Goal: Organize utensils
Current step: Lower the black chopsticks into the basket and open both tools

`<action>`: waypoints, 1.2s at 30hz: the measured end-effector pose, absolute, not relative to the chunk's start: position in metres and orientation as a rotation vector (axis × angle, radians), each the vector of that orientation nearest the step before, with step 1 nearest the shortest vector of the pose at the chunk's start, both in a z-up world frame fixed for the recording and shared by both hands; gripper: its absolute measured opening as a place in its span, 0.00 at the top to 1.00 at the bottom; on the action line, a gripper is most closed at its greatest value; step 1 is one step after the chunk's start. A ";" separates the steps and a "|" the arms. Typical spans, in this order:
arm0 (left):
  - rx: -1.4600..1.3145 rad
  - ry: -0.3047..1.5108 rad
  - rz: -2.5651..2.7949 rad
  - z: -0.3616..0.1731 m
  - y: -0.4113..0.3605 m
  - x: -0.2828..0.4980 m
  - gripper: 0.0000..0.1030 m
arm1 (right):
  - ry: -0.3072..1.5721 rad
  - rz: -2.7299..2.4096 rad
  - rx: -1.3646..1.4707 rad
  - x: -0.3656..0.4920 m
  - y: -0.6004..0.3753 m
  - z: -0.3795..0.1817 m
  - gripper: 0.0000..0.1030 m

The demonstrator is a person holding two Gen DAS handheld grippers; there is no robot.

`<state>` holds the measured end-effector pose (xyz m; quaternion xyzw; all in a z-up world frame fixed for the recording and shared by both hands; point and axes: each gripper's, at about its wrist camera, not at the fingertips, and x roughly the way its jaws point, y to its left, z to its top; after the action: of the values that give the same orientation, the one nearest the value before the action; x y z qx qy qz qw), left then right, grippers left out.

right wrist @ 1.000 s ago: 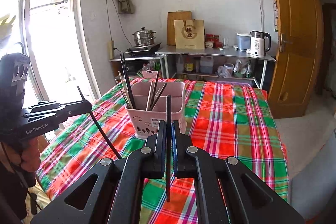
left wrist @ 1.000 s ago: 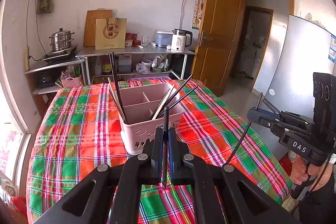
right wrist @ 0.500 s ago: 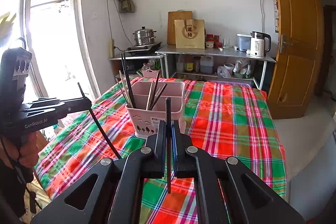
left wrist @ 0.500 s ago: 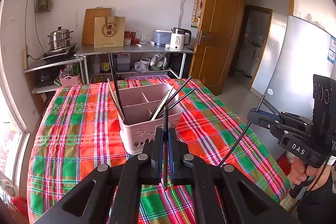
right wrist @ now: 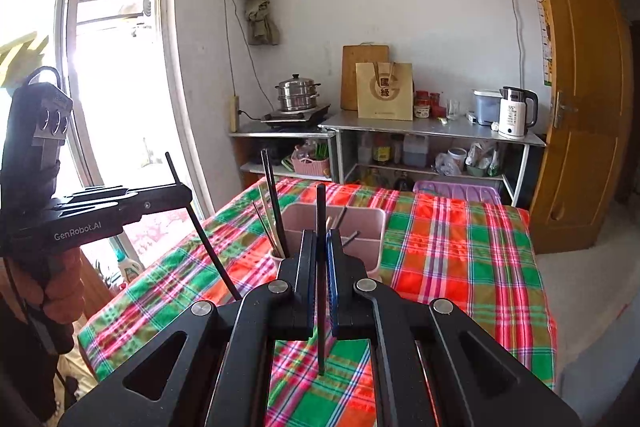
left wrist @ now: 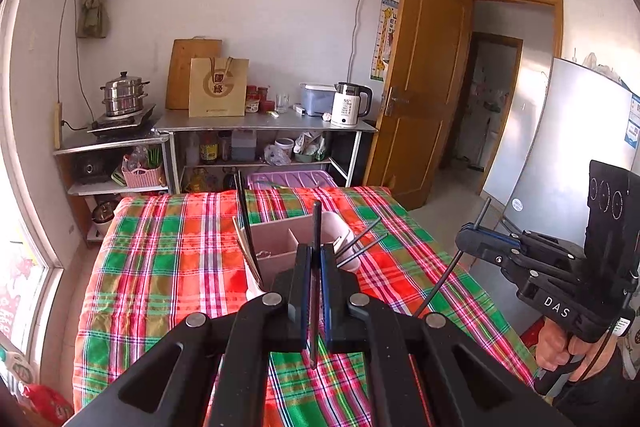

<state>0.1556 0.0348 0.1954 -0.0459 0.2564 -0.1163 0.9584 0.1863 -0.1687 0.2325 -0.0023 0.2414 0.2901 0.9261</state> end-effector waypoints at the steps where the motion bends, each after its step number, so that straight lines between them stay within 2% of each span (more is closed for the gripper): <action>1: -0.096 0.510 -0.232 0.200 0.037 0.157 0.96 | 0.487 0.601 0.005 0.189 -0.167 0.237 0.95; 10: -0.136 0.444 -0.194 0.235 0.058 0.183 0.96 | 0.414 0.622 0.026 0.219 -0.142 0.269 0.95; 20: -0.142 0.409 -0.172 0.244 0.066 0.220 0.96 | 0.397 0.590 0.071 0.260 -0.121 0.277 0.95; 28: -0.130 0.418 -0.164 0.225 0.066 0.252 0.96 | 0.423 0.574 0.081 0.282 -0.111 0.258 0.95; 36: -0.128 0.510 -0.179 0.183 0.063 0.267 0.96 | 0.496 0.548 0.067 0.291 -0.115 0.231 0.95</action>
<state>0.2667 0.0629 0.1833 -0.0633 0.2516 -0.0885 0.9617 0.2912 -0.1148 0.2310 0.0328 0.2424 0.2675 0.9320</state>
